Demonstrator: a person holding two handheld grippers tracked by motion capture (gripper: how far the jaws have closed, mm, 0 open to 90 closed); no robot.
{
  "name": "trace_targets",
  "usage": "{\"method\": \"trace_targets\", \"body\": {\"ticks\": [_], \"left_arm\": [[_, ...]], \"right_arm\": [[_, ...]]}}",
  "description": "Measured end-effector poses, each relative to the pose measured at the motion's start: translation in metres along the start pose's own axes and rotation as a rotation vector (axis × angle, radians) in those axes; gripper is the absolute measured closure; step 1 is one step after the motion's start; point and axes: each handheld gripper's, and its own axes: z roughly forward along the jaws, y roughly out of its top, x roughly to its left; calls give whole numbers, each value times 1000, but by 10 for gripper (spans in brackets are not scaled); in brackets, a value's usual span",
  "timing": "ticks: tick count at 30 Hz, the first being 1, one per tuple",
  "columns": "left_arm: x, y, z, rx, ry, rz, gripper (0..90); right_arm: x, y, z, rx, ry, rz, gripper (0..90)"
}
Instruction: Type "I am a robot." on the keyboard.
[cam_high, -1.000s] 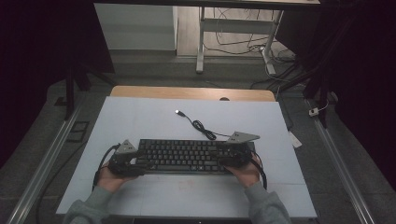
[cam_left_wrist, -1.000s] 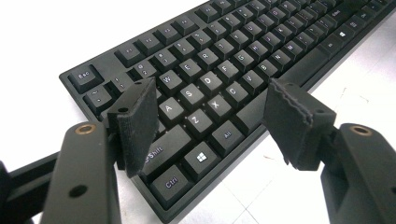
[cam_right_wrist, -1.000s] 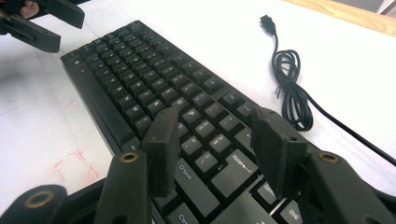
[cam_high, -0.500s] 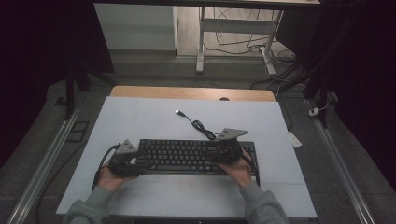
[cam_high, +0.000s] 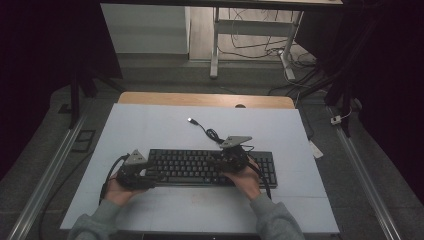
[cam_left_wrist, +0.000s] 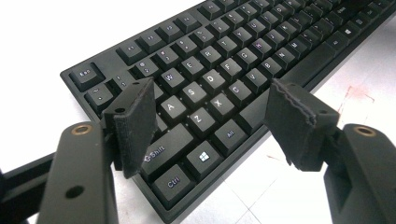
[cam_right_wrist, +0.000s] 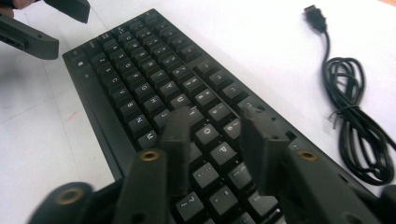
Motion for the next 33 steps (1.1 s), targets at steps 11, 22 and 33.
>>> {"method": "trace_targets", "body": {"ticks": [11,22,33], "left_arm": [[0,0,1,8,-6,-2,312],[0,-1,1,10,-2,-6,299],[0,-1,2,15,-3,-11,296]], "right_arm": [[0,5,23,53,32,0,899],[0,3,36,79,15,-16,899],[3,-1,40,77,-11,-42,900]]}}
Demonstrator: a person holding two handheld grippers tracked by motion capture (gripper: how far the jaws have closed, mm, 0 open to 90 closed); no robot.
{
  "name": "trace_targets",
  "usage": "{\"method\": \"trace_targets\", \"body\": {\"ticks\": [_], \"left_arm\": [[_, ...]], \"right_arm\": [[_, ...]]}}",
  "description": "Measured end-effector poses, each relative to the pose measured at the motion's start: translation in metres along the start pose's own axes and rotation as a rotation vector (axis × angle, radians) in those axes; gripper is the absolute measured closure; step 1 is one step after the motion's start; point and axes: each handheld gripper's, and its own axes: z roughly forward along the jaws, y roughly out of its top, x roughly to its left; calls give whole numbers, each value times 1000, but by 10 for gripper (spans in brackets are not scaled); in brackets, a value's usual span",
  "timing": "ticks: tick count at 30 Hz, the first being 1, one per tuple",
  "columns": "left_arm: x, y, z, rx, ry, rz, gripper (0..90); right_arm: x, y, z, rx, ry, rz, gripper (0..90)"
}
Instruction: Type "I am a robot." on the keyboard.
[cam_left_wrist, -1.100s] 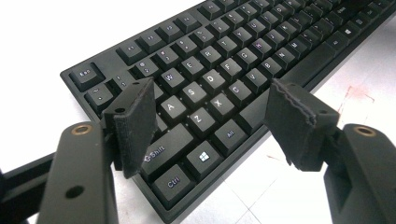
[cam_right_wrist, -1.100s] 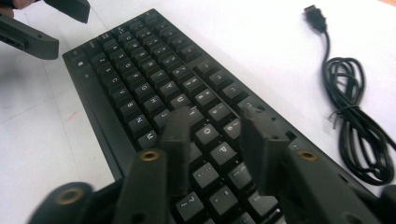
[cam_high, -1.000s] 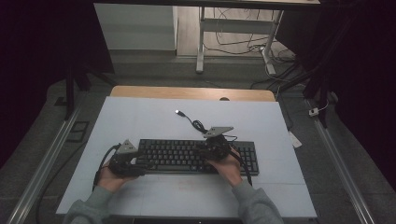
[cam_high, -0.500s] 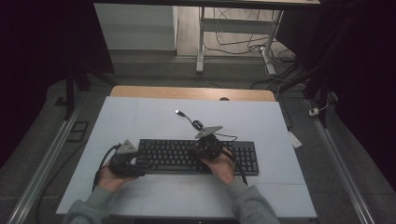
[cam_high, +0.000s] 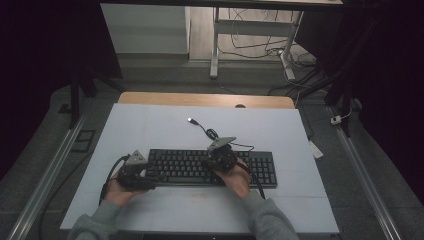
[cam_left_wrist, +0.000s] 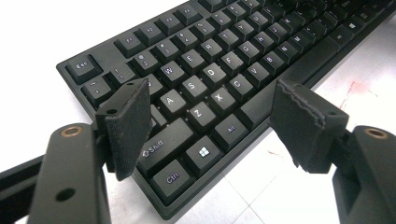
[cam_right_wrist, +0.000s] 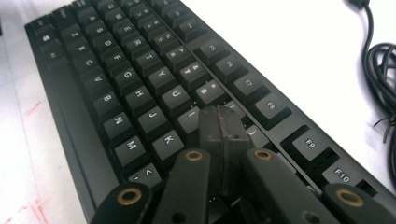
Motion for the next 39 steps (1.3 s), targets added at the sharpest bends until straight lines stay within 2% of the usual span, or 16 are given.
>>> {"method": "trace_targets", "body": {"ticks": [5,11,18,24,30,39], "left_arm": [[1,0,-1,-3,4,-3,296],[1,0,-1,-4,4,-2,296],[2,0,-1,-5,4,-5,296],[3,0,-1,-5,5,-9,296],[3,0,0,-5,7,-9,296],[4,0,-1,-8,12,-9,297]], "right_arm": [[-1,1,-15,-54,4,20,900],[-3,-9,-30,-71,4,47,895],[-4,-21,-51,-99,-10,62,672],[-4,-31,-67,-117,-19,54,577],[-5,-42,-82,-136,-28,48,552],[-5,-50,-90,-136,-40,48,542]]}}
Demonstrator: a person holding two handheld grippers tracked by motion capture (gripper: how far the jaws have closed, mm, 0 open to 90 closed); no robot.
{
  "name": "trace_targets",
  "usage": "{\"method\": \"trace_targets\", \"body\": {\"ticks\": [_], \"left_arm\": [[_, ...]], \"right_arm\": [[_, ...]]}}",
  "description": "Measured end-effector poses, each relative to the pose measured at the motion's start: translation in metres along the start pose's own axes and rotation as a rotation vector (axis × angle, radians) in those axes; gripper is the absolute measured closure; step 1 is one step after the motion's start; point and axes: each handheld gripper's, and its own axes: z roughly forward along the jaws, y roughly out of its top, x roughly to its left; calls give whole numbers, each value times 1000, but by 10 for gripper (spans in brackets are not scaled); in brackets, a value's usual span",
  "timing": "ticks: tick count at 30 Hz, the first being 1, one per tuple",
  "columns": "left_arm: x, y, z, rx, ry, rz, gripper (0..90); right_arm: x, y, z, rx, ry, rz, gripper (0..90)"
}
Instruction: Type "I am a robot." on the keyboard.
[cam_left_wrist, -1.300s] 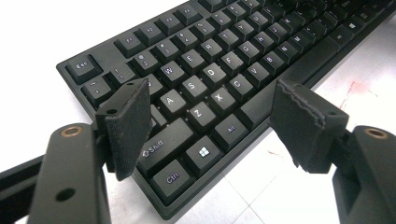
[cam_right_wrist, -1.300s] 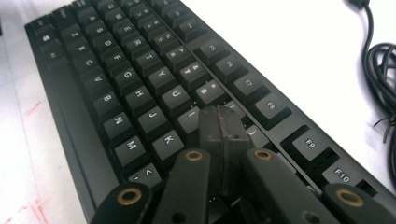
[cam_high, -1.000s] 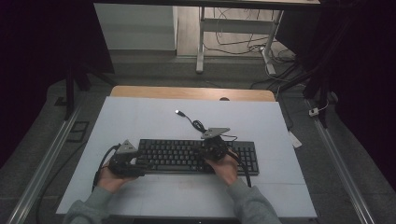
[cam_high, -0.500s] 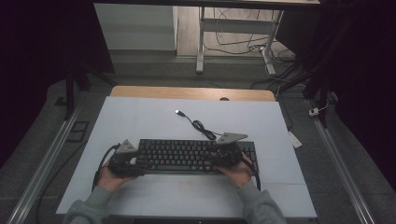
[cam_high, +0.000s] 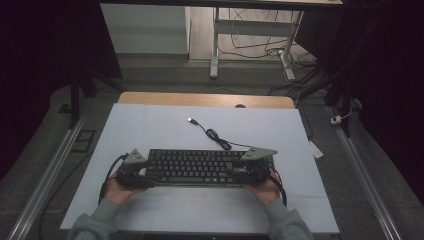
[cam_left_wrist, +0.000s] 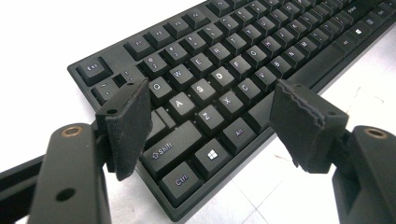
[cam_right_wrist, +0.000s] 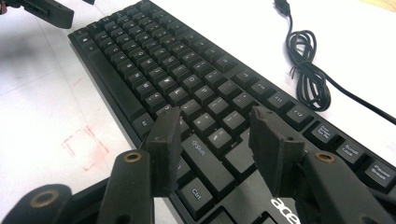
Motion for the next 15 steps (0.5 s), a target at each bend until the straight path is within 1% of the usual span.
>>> {"method": "trace_targets", "body": {"ticks": [2,5,6,9,11,12,15], "left_arm": [[0,0,0,-1,1,0,297],[0,1,0,-3,3,1,298],[0,1,0,-6,4,0,298],[1,2,-1,-8,7,1,299],[1,3,-1,-12,9,1,299],[1,3,-1,-13,11,5,299],[1,5,-1,-21,12,6,301]], "right_arm": [[0,-1,-1,-5,-2,2,541],[-1,-1,-2,2,-6,0,540],[-1,-2,-1,-5,-3,2,540],[-1,-2,-1,2,-7,0,540],[-1,-2,-1,-7,-4,1,540],[-1,-2,-1,0,-9,-2,540],[-1,-2,0,-1,-3,-3,540]]}}
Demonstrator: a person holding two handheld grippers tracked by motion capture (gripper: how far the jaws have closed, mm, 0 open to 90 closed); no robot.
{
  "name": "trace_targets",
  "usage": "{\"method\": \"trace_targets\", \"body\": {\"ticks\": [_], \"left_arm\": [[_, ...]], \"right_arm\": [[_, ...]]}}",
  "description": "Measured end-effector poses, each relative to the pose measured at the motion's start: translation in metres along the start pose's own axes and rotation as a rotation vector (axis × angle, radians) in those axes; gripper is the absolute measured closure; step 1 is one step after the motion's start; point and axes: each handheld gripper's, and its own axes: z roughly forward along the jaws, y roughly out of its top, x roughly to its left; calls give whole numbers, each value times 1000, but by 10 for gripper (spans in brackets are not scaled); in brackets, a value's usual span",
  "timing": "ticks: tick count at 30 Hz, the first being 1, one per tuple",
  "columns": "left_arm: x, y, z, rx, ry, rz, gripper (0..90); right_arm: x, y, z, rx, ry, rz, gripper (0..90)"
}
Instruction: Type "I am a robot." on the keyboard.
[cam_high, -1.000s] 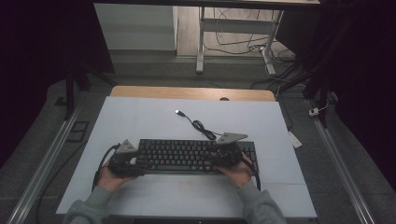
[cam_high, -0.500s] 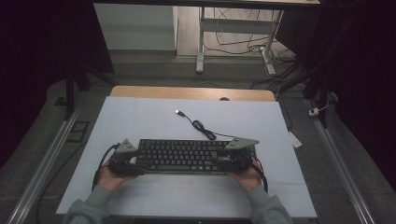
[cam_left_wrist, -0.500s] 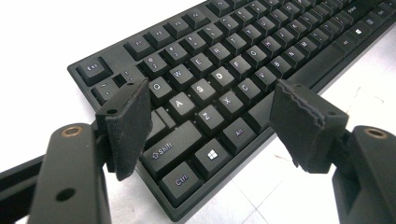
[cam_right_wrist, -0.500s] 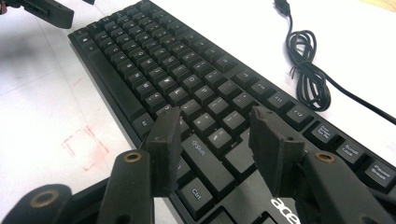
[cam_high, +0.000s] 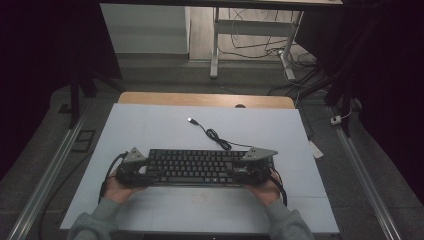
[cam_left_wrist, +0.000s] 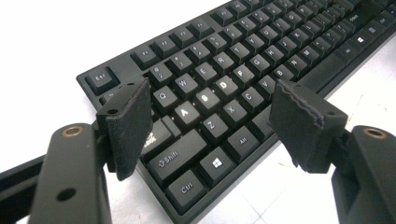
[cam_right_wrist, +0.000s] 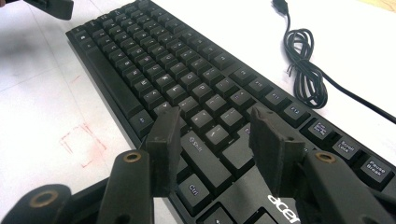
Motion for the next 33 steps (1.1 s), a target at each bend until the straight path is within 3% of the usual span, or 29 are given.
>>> {"method": "trace_targets", "body": {"ticks": [16,26,33], "left_arm": [[-3,20,10,-20,3,25,333],[-8,32,22,-20,-26,48,425],[-13,37,33,-2,-46,74,535]], "right_arm": [[0,0,1,8,0,-4,540],[-1,-1,2,10,0,0,540],[-1,-1,2,21,-2,-5,540]]}}
